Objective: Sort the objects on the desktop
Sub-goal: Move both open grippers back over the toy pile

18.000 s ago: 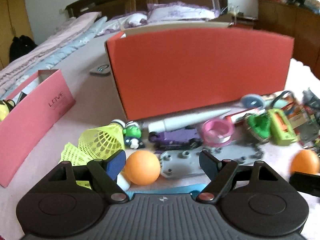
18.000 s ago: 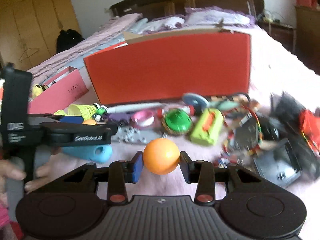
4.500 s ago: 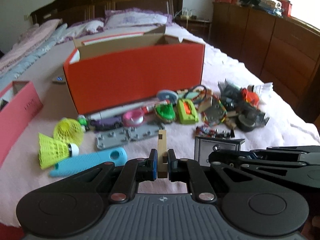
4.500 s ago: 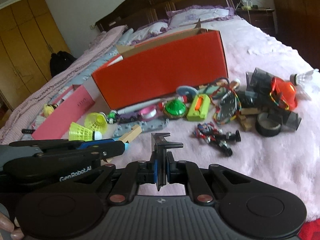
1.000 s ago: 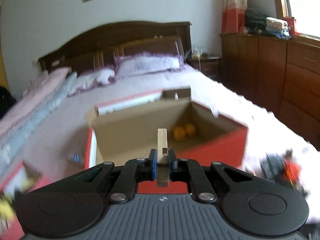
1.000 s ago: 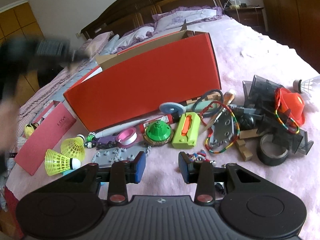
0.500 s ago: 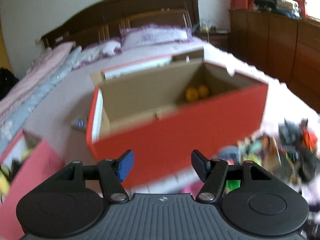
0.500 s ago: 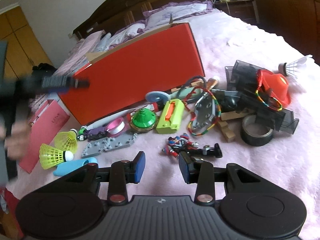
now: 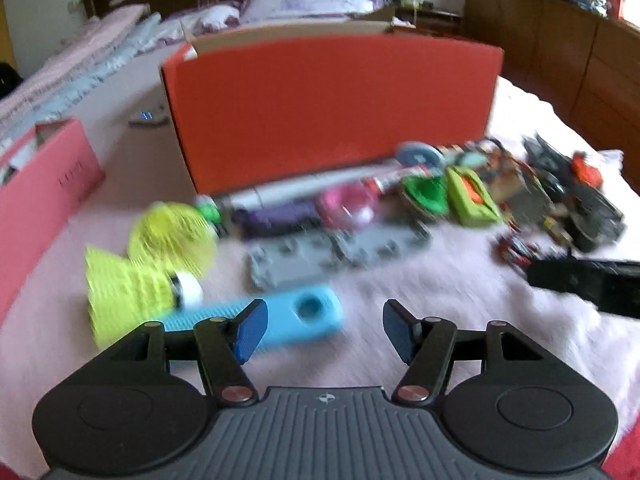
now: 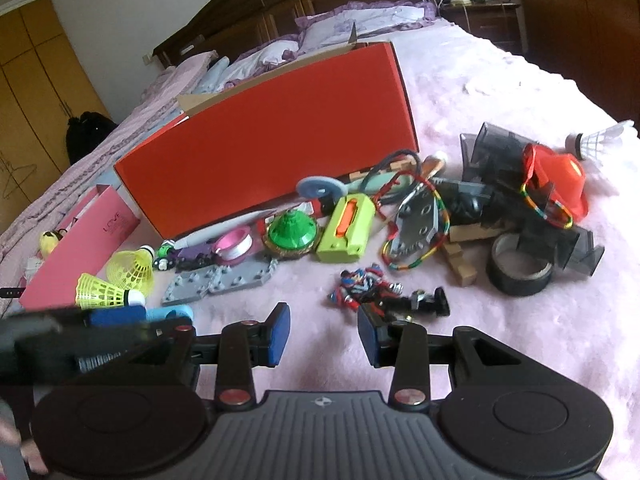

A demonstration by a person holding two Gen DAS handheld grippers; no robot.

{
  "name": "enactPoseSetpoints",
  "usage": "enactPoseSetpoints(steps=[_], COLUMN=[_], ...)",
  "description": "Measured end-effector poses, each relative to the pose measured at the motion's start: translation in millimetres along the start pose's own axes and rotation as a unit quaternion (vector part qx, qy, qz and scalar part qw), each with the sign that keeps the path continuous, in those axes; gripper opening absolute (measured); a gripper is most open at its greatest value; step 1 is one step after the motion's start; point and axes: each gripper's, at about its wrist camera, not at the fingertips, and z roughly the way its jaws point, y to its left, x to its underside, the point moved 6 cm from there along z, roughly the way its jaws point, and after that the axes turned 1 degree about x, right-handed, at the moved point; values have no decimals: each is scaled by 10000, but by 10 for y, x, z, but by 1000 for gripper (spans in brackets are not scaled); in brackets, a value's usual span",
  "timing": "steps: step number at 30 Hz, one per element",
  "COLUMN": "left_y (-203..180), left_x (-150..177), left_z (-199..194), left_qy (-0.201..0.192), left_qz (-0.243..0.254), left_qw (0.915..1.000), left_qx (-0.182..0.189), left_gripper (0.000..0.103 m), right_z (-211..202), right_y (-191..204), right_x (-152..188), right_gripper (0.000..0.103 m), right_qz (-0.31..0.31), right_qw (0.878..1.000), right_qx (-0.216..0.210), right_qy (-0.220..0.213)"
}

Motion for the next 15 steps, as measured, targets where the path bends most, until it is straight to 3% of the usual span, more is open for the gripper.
enactPoseSetpoints(steps=[7, 15], left_y=[-274, -371], left_x=[128, 94], left_z=[-41, -16], left_qy=[91, 69], left_qz=[201, 240], left_qw=[9994, 9993], left_qx=[259, 273], left_gripper=[67, 71], right_z=[-70, -151], right_y=[-49, -245], right_x=[59, 77], right_gripper=[41, 41], right_qz=[-100, 5], right_qw=[9998, 9994], right_qx=[163, 347], right_qy=[-14, -50])
